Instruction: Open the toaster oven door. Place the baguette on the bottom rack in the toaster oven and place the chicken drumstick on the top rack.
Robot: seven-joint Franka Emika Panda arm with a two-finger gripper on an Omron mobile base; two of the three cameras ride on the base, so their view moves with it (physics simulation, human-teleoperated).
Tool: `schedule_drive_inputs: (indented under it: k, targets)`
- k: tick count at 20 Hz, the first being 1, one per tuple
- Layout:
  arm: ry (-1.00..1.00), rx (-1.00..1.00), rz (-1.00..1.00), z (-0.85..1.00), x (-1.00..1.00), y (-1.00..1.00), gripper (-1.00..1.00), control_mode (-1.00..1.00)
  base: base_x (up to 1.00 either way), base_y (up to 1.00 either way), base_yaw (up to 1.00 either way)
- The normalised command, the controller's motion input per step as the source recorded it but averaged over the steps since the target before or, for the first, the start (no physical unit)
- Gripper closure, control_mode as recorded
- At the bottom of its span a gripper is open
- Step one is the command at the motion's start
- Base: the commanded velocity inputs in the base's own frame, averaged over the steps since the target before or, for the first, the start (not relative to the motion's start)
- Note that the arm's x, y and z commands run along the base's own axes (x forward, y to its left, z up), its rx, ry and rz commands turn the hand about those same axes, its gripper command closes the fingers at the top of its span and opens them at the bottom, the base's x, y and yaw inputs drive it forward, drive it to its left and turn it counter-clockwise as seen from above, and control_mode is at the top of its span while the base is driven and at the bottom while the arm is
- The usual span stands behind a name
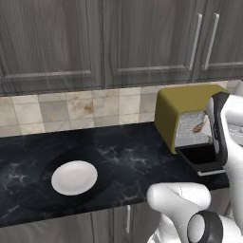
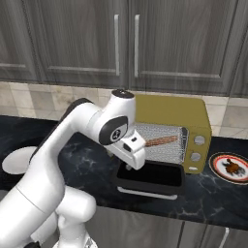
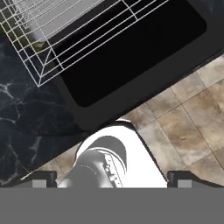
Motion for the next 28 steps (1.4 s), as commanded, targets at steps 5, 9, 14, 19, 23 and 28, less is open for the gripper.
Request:
schedule_drive_inputs:
  k: [5,9,14,19,23,28]
  targets:
    - [0.00,0.00,0.05,0.00,-0.05,0.40,-1.00,-1.00,0.00,0.00,0.00]
    - [0.00,0.00,0.00,0.00,0.00,0.07,-1.00,-1.00,0.00,0.00,0.00]
    - [0.00,0.00,0.00,0.00,0.00,0.00,-1.00,-1.00,0.00,0.00,0.00]
    - [0.00,0.00,0.00,0.00,0.00,0.00,-1.00,-1.00,0.00,0.00,0.00]
    - [0.00,0.00,0.00,0.00,0.00,0.00,-1.00,-1.00,0.00,0.00,0.00]
    - [0.00,0.00,0.00,0.00,0.00,0.00,-1.00,-1.00,0.00,0.00,0.00]
